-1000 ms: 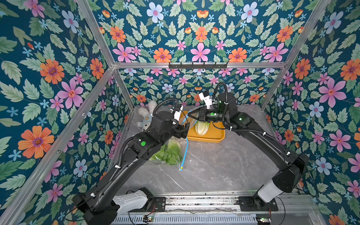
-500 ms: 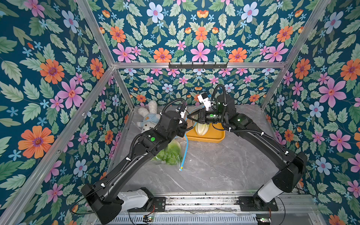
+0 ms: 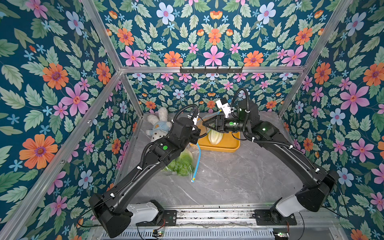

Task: Put the chinese cabbages into a zipper bag and zip it
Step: Pick up the zipper food storage bag at the center of the board, then open the zipper of the food storage bag at the center of the board.

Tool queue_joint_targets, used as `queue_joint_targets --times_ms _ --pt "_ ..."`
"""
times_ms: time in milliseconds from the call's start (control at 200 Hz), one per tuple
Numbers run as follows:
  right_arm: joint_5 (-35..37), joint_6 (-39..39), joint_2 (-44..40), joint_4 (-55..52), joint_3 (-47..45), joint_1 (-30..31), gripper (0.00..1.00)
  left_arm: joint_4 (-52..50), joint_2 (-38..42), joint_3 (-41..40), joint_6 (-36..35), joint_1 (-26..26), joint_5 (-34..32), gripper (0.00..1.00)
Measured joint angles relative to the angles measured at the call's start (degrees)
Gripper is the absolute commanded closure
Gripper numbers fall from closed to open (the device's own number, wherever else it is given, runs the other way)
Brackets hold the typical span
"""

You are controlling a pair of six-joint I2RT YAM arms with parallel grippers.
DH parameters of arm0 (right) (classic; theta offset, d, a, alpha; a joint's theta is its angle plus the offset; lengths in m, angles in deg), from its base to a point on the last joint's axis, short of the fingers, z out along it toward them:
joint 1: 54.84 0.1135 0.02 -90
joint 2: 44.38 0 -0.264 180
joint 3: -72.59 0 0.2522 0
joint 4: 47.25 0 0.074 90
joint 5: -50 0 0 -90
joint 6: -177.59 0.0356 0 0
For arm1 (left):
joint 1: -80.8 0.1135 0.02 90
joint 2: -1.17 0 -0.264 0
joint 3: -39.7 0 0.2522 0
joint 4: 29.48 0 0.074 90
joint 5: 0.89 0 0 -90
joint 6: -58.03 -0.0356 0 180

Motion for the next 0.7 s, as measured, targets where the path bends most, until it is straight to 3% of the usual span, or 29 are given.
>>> queue_joint_targets --times_ms 240,475,600,700 --pt "12.50 -1.42 -6.75 -12.13 -1.49 0.39 0.32 0.68 -0.57 0.33 1.77 0.13 0.44 1.00" --pt "16.61 -1.42 1.97 -17.62 4.92 0.85 0.29 1.22 -1.88 1.18 2.62 0.13 2.89 1.00" --pt "18.01 -1.64 4.59 -17.97 6.80 0.98 0.41 0.92 -2.03 1.46 3.21 0.13 2.84 1.00" --pt "19.87 -2.12 4.15 -17.97 3.48 0.94 0.59 0.85 -1.40 1.73 3.43 0.13 1.75 1.00"
